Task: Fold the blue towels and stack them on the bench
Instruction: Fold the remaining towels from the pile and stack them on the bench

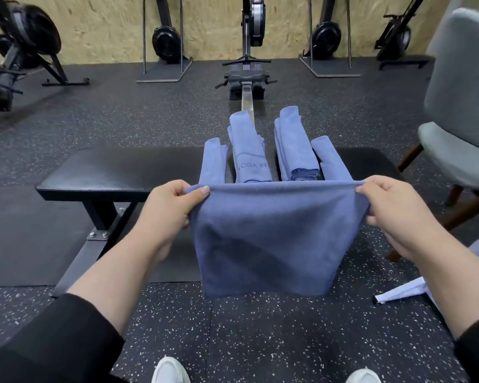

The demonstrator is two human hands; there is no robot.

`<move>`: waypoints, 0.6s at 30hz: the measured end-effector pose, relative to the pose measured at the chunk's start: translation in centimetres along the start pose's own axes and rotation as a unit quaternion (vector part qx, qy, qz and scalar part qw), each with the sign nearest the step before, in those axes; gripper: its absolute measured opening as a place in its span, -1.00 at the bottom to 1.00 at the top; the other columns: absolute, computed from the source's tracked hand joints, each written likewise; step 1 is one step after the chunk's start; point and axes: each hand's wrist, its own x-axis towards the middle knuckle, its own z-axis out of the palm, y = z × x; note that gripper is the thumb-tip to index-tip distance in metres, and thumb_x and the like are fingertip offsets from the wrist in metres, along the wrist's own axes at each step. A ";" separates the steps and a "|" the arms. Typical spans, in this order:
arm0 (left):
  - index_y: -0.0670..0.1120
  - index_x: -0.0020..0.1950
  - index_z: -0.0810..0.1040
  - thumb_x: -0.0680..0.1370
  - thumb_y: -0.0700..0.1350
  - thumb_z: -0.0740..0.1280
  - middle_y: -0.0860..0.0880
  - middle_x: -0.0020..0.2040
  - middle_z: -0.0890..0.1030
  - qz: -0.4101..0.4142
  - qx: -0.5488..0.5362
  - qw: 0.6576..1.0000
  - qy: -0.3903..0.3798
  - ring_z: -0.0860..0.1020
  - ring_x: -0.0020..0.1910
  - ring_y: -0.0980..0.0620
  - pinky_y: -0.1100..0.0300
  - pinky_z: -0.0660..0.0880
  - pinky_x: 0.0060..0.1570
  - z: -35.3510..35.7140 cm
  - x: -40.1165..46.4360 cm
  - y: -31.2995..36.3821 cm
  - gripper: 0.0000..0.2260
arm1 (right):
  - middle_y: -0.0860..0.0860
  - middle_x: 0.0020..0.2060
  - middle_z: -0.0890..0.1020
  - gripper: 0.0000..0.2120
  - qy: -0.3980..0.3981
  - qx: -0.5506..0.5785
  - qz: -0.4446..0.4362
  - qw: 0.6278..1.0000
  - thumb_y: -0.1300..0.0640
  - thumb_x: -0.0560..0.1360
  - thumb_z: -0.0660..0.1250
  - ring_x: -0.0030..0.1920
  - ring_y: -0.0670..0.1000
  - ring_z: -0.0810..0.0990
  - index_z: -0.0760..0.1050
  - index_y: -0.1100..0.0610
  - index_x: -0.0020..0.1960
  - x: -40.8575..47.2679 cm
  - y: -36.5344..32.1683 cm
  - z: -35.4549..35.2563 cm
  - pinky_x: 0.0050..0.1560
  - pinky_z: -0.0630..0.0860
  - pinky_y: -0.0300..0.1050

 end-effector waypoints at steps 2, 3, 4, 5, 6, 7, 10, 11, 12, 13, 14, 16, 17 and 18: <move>-0.06 -0.23 0.43 0.52 -0.02 0.47 -0.06 -0.28 0.37 -0.015 -0.015 0.999 0.037 0.31 -0.26 0.01 0.11 0.30 -0.26 1.3 0.5 -0.5 -0.73 | 0.09 -0.19 0.41 -0.82 -0.011 0.021 0.024 0.999 0.04 0.41 0.29 -0.15 0.08 0.38 0.40 0.16 -0.19 0.3 -0.2 0.9 -0.20 0.43 0.01; -0.07 -0.25 0.42 0.51 0.00 0.48 -0.06 -0.29 0.35 -0.013 -0.014 0.998 0.053 0.30 -0.28 0.02 0.10 0.28 -0.27 2.0 0.8 -0.5 -0.70 | 0.09 -0.19 0.40 -0.90 -0.019 0.033 0.037 0.999 0.10 0.46 0.28 -0.15 0.09 0.38 0.43 0.13 -0.14 0.5 -0.2 1.4 -0.23 0.44 -0.03; -0.10 -0.27 0.39 0.49 0.03 0.49 -0.05 -0.31 0.34 -0.003 -0.006 0.998 0.063 0.29 -0.30 0.02 0.08 0.26 -0.27 2.7 1.1 -0.5 -0.65 | 0.10 -0.18 0.42 -0.96 -0.030 0.044 0.048 0.997 0.17 0.52 0.25 -0.14 0.10 0.39 0.45 0.13 -0.09 0.8 -0.1 1.9 -0.24 0.48 -0.05; -0.16 -0.28 0.38 0.48 0.06 0.49 -0.04 -0.33 0.34 0.009 0.009 0.997 0.070 0.28 -0.31 0.02 0.07 0.26 -0.26 3.5 1.3 -0.3 -0.60 | 0.12 -0.18 0.44 -0.94 -0.048 0.050 0.064 0.996 0.22 0.56 0.23 -0.15 0.11 0.41 0.47 0.14 -0.05 1.0 0.0 2.5 -0.24 0.54 -0.05; -0.21 -0.27 0.38 0.48 0.08 0.48 -0.03 -0.35 0.34 0.022 0.028 0.996 0.076 0.28 -0.32 0.03 0.08 0.25 -0.27 4.2 1.4 -0.1 -0.57 | 0.14 -0.18 0.47 -0.91 -0.072 0.055 0.077 0.993 0.25 0.59 0.21 -0.15 0.12 0.46 0.49 0.15 -0.03 1.2 0.1 3.2 -0.24 0.59 -0.05; -0.22 -0.28 0.39 0.49 0.08 0.48 -0.01 -0.37 0.33 0.036 0.047 0.995 0.079 0.27 -0.34 0.04 0.12 0.25 -0.29 5.0 1.4 0.1 -0.56 | 0.16 -0.18 0.50 -0.88 -0.092 0.060 0.086 0.990 0.27 0.61 0.19 -0.14 0.12 0.49 0.50 0.16 0.00 1.3 0.1 4.0 -0.23 0.63 -0.04; -0.10 -0.34 0.46 0.55 0.03 0.44 0.07 -0.43 0.37 0.048 0.051 0.996 0.060 0.27 -0.39 0.10 0.20 0.22 -0.38 7.4 0.9 0.7 -0.65 | 0.16 -0.17 0.50 -0.87 -0.116 0.076 0.088 0.986 0.27 0.62 0.21 -0.13 0.13 0.50 0.53 0.18 -0.02 1.3 -0.2 6.3 -0.17 0.67 0.01; -0.09 -0.32 0.50 0.57 0.03 0.42 0.09 -0.42 0.40 0.050 0.053 0.996 0.046 0.27 -0.40 0.12 0.22 0.22 -0.39 8.2 0.8 0.8 -0.67 | 0.18 -0.18 0.50 -0.86 -0.115 0.077 0.090 0.986 0.27 0.62 0.22 -0.13 0.13 0.50 0.54 0.21 -0.06 1.4 -0.2 7.0 -0.12 0.67 0.05; -0.10 -0.30 0.53 0.58 0.03 0.41 0.10 -0.43 0.42 0.055 0.063 0.996 0.034 0.28 -0.41 0.14 0.24 0.23 -0.40 9.0 0.7 0.9 -0.69 | 0.19 -0.19 0.53 -0.83 -0.113 0.080 0.094 0.986 0.27 0.61 0.23 -0.14 0.13 0.52 0.54 0.27 -0.10 1.4 -0.3 7.6 -0.07 0.67 0.10; -0.12 -0.26 0.57 0.58 0.02 0.41 0.12 -0.44 0.44 0.061 0.074 0.995 0.026 0.29 -0.42 0.15 0.28 0.25 -0.41 9.7 0.7 1.0 -0.71 | 0.20 -0.19 0.56 -0.80 -0.113 0.086 0.100 0.985 0.27 0.61 0.23 -0.14 0.12 0.54 0.54 0.35 -0.10 1.5 -0.3 8.2 -0.04 0.67 0.12; -0.13 -0.24 0.60 0.58 0.00 0.42 0.11 -0.44 0.47 0.071 0.082 0.994 0.022 0.31 -0.43 0.17 0.32 0.27 -0.41 10.3 0.6 1.1 -0.73 | 0.21 -0.18 0.60 -0.79 -0.117 0.093 0.103 0.983 0.26 0.61 0.23 -0.15 0.11 0.55 0.56 0.38 -0.06 1.4 -0.4 8.7 -0.07 0.65 0.11; -0.09 -0.25 0.62 0.56 -0.03 0.44 0.08 -0.42 0.54 0.092 0.091 0.992 0.018 0.39 -0.41 0.17 0.34 0.34 -0.37 11.3 0.5 1.2 -0.78 | 0.24 -0.16 0.66 -0.76 -0.135 0.106 0.104 0.980 0.25 0.63 0.22 -0.16 0.06 0.56 0.61 0.34 -0.02 1.3 -0.5 9.5 -0.14 0.58 -0.05; -0.05 -0.27 0.62 0.55 -0.03 0.45 0.07 -0.38 0.58 0.102 0.096 0.990 0.018 0.45 -0.38 0.16 0.33 0.38 -0.33 11.7 0.5 1.1 -0.79 | 0.22 -0.15 0.70 -0.74 -0.148 0.114 0.103 0.977 0.24 0.64 0.20 -0.18 0.00 0.59 0.65 0.29 -0.02 1.3 -0.5 9.8 -0.17 0.57 -0.15; 0.01 -0.29 0.62 0.54 -0.03 0.46 0.08 -0.32 0.61 0.111 0.105 0.988 0.019 0.50 -0.32 0.14 0.29 0.44 -0.27 12.0 0.6 1.1 -0.80 | 0.15 -0.16 0.72 -0.71 -0.160 0.129 0.103 0.973 0.23 0.66 0.19 -0.21 -0.06 0.62 0.68 0.24 -0.02 1.3 -0.4 10.1 -0.21 0.57 -0.22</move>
